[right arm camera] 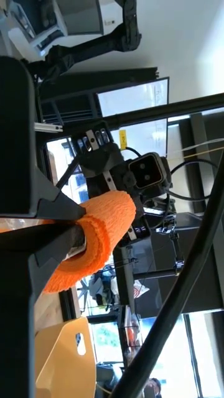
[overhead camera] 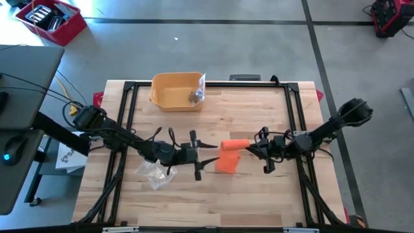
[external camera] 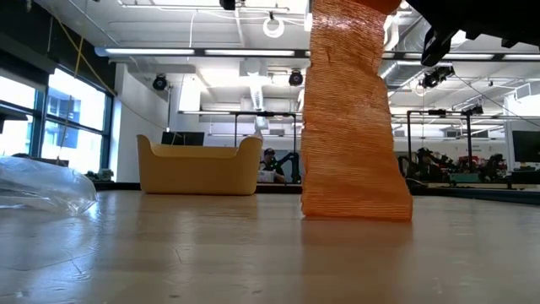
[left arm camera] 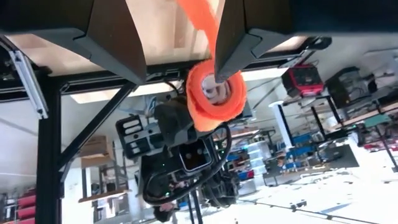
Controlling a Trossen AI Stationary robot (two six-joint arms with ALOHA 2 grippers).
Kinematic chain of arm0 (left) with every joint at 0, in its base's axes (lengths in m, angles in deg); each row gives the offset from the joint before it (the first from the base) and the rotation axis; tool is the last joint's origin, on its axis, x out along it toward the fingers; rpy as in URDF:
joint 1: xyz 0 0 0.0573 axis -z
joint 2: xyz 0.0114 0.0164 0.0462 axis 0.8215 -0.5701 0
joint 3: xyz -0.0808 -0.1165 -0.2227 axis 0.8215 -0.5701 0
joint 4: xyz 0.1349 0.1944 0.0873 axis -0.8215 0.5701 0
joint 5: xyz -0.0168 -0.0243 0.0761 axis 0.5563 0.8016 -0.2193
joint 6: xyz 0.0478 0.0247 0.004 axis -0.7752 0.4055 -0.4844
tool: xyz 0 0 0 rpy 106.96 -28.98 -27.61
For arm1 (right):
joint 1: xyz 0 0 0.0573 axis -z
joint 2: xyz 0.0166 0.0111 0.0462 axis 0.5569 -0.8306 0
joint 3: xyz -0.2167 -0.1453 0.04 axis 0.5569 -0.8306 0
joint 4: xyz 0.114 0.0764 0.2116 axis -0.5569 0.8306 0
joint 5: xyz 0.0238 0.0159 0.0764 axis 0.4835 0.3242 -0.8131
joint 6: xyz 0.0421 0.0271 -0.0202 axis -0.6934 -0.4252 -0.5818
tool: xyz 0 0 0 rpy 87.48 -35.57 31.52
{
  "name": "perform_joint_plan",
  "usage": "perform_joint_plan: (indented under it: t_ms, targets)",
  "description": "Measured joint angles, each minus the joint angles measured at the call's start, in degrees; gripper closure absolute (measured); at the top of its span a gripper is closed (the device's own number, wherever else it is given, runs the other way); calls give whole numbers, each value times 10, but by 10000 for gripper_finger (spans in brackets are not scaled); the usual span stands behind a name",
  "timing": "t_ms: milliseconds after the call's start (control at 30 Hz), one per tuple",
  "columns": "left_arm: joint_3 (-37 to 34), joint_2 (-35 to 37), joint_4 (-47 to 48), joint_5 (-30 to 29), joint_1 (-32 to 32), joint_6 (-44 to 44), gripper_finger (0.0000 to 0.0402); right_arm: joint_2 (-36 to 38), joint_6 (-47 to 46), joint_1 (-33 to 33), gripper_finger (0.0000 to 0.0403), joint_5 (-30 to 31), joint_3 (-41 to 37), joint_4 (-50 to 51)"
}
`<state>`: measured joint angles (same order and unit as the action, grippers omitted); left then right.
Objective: Roll bandage
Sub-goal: Roll the orange bandage
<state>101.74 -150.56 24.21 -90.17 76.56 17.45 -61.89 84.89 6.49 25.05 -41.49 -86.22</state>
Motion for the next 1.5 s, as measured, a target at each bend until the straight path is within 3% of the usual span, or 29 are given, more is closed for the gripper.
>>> perform_joint_plan:
  t_ms: [567, 667, 833, 967, 1167, 1333, 1500]
  targets:
    - [0, -3, -9, 111, -60, 62, 215, 0, 1, 0, 403, 2, 0, 1]
    - [0, -3, -9, 106, -63, 64, 215, 0, 2, 0, 403, 17, 0, 1]
    - [0, 1, 1, 47, -45, 55, 215, 0, 17, 0, 403, 81, 0, 1]
    - [0, 4, 10, 20, -31, 44, 215, 0, 17, 0, 403, 89, -1, 3]
    - [0, 4, 8, 20, -44, 50, 216, 0, 15, 0, 403, 80, -1, 3]
    - [0, 3, 3, 76, -66, 81, 216, 0, 13, 0, 403, 75, -1, 4]
    - [0, -9, -1, 84, -80, 96, 216, 0, 13, 0, 403, 75, -1, 3]
